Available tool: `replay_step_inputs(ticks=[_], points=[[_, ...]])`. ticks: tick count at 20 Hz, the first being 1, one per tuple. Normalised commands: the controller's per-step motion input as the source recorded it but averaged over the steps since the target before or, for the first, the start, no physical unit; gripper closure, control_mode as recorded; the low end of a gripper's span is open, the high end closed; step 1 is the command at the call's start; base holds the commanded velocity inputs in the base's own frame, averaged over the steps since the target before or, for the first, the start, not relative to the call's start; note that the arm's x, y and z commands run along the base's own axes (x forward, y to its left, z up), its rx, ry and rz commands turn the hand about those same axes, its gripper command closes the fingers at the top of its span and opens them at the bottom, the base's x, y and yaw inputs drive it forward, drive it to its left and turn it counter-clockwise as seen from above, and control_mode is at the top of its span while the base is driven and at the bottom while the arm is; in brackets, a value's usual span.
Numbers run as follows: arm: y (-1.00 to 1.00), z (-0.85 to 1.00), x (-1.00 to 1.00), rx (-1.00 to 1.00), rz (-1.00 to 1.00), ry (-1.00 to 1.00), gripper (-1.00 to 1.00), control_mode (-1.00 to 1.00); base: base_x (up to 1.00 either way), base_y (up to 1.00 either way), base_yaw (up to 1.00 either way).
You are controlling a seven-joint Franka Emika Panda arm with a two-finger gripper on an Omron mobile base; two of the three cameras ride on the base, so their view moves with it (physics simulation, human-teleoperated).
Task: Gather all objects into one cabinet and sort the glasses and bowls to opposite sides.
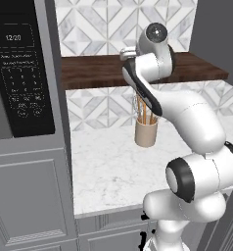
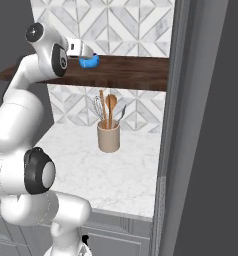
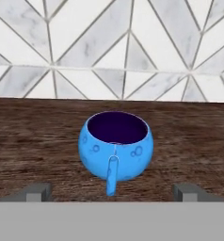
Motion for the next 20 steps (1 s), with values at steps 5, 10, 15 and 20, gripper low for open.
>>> replay_step_inputs(ticks=[5,10,15,20], points=[[0.0,-0.02,0.0,0.0,0.0,0.0,-1.0,-1.0,0.0,0.0,0.0],[0.0,-0.03,0.0,0.0,0.0,0.0,-1.0,-1.0,0.0,0.0,0.0],[0.0,-0.15,0.02,0.0,0.0,0.0,-1.0,-1.0,0.0,0.0,0.0],[-0.01,-0.06,0.2,0.0,0.0,0.0,-1.0,-1.0,0.0,0.0,0.0]])
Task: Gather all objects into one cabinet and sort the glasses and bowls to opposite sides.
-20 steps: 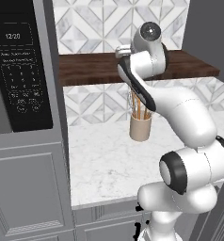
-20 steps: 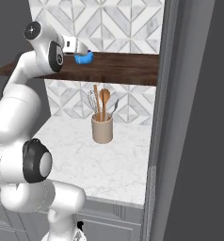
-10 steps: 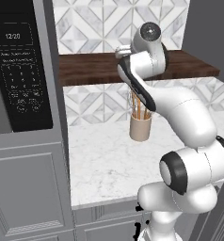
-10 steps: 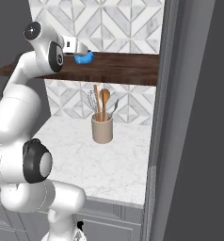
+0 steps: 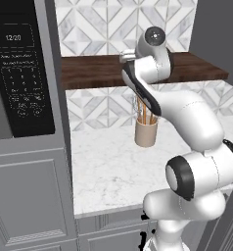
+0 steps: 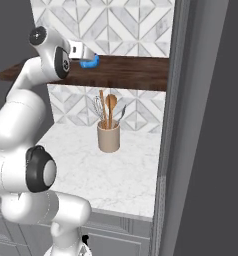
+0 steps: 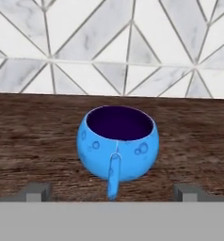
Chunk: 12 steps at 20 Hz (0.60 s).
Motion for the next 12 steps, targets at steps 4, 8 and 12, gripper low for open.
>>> replay_step_inputs(ticks=[4,8,12], points=[[-0.01,0.0,0.24,0.0,0.0,0.0,-1.0,-1.0,0.0,0.0,0.0],[0.0,0.0,0.13,0.0,0.0,0.0,-1.0,-1.0,0.0,0.0,0.0],[0.0,-0.04,0.13,0.0,0.0,0.0,-1.0,-1.0,0.0,0.0,0.0]])
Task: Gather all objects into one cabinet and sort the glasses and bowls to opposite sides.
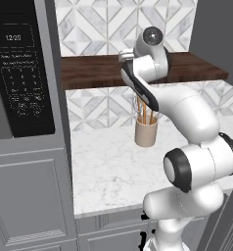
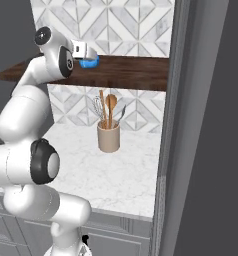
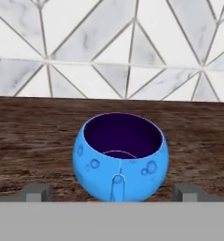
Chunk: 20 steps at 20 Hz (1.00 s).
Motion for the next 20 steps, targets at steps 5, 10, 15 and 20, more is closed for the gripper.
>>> replay_step_inputs(ticks=[5,10,15,20], points=[[0.0,-0.04,0.04,0.0,0.0,0.0,1.0,-1.0,0.0,0.0,0.0],[0.0,-0.09,0.0,0.0,0.0,0.0,1.0,-1.0,0.0,0.0,0.0],[0.0,-0.11,0.0,0.0,0.0,0.0,1.0,-1.0,0.0,0.0,0.0],[0.0,0.08,-0.01,0.0,0.0,-0.01,1.0,-1.0,0.0,0.0,0.0]])
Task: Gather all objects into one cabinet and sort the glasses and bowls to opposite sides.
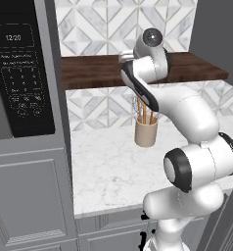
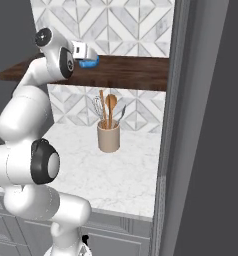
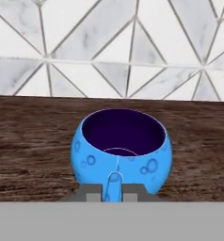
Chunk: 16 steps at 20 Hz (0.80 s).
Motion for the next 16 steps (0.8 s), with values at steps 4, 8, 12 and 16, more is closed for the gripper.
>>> replay_step_inputs(ticks=[4,8,12,16], points=[[0.0,0.64,-0.24,0.01,0.01,-0.09,1.0,-1.0,0.0,0.0,0.0],[0.0,0.54,-0.59,0.0,0.0,-0.01,1.0,-1.0,0.0,0.0,0.0],[0.0,0.11,-0.89,0.0,0.0,0.0,1.0,-1.0,0.0,0.0,0.0],[0.0,0.02,-0.67,0.0,0.01,0.0,1.0,-1.0,0.0,0.0,0.0]])
